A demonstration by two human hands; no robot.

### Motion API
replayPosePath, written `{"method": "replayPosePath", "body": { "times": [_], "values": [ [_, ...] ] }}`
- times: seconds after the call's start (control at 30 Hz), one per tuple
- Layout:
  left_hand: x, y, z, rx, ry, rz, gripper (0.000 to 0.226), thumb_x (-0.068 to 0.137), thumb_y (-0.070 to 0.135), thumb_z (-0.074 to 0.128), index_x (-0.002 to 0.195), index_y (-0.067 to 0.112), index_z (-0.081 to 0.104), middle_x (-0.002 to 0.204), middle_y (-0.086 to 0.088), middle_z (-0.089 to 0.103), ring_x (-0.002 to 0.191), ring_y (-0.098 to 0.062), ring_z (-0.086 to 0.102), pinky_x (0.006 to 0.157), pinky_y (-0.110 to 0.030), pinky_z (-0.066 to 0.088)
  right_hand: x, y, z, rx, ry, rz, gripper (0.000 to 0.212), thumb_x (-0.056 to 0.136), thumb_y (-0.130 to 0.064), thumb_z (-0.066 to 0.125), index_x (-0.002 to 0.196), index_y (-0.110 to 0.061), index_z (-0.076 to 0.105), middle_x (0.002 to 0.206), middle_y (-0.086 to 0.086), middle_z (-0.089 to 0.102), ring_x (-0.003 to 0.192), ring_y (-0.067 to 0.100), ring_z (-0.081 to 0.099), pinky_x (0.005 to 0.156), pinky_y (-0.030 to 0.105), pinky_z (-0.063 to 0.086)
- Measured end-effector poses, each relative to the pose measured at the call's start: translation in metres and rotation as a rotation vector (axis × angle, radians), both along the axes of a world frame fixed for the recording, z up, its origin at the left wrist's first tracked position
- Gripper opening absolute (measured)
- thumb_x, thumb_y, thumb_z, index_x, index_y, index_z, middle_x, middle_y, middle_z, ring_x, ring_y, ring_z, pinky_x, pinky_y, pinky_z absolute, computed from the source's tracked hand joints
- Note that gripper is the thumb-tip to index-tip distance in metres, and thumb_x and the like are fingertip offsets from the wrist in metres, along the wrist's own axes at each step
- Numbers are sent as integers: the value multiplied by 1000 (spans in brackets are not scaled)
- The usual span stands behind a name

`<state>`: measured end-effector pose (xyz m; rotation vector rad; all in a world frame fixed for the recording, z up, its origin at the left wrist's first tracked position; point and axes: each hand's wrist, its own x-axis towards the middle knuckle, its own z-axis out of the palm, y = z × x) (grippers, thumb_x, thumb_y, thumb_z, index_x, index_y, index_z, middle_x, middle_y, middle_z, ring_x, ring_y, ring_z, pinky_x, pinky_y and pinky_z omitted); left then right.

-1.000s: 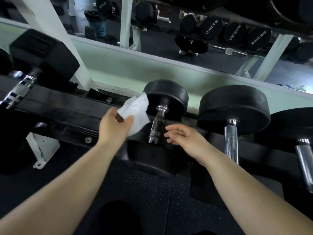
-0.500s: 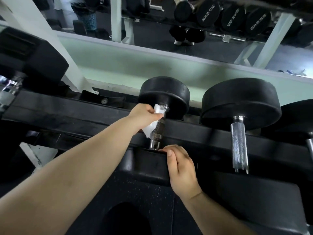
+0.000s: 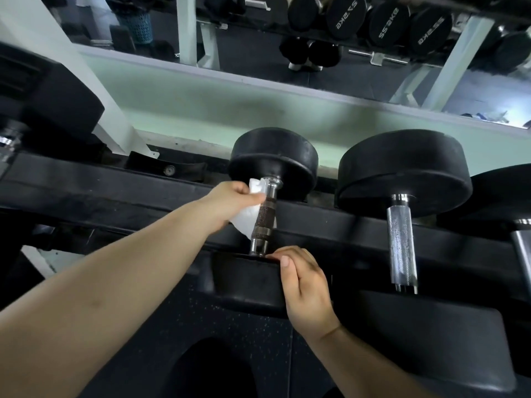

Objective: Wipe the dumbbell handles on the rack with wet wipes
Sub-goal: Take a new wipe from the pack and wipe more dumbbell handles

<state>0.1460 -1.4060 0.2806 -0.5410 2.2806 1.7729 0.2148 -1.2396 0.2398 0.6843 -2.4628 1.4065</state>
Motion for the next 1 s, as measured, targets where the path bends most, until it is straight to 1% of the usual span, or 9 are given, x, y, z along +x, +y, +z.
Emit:
{"method": "replayPosePath", "body": {
  "times": [0.13,0.23,0.33,0.4,0.5,0.6,0.67,0.83,1.0],
  "values": [
    [14,-2,-3,64,-80,-142,6,83,13,65,85,10,60,79,-5,64,69,-14,59,66,-25,46,0,0,-2,-4,-3,5,43,89,-24,30,80,-3,66,80,2,64,80,8,51,73,9,35],
    [28,-3,-5,164,-151,-231,11,86,2,58,79,9,60,58,5,66,51,-3,60,50,-13,46,0,1,-3,-4,12,-2,42,89,-23,30,79,-4,66,80,1,64,79,7,51,74,9,35],
    [16,-4,-4,176,-52,-46,7,85,10,62,81,6,57,79,-10,63,71,-19,58,67,-26,43,0,1,-4,-4,12,-4,42,89,-24,30,78,-4,66,79,1,64,79,8,51,73,9,35],
    [2,-2,-2,167,27,65,17,85,14,63,75,8,50,76,-10,54,71,-20,50,63,-26,36,-1,1,-4,-17,10,-2,42,89,-24,31,79,-5,67,80,-1,63,80,7,51,73,9,36],
    [1,2,1,-87,55,-34,32,82,20,67,62,10,45,60,1,41,56,-11,37,53,-22,28,-1,0,-5,-28,4,-2,43,89,-24,31,80,-4,67,82,-8,58,81,6,51,73,10,37],
    [21,-4,-5,-167,-71,-232,26,79,20,71,88,-2,61,75,-5,57,68,-15,51,68,-27,39,-1,0,-5,-29,-6,-6,43,89,-25,31,79,-4,67,80,-4,61,81,7,51,73,9,36],
    [33,-9,-3,-266,-111,-327,25,79,19,70,91,-3,64,77,-8,61,69,-16,52,67,-26,39,-1,0,-4,-28,-14,-4,43,88,-25,31,79,-4,67,79,-1,63,80,6,50,73,9,36],
    [23,-8,25,-532,348,56,14,84,18,63,77,7,58,75,-2,59,66,-12,52,55,-10,34,0,0,-3,-24,-32,-1,44,88,-27,31,81,-4,68,83,-10,56,83,5,49,75,4,34],
    [25,11,4,-706,441,-281,16,85,6,59,98,6,69,95,-10,67,91,-27,61,73,-22,37,-1,1,-4,-28,-49,1,45,88,-29,31,80,-4,67,80,0,62,83,9,50,74,9,35]
  ]
}}
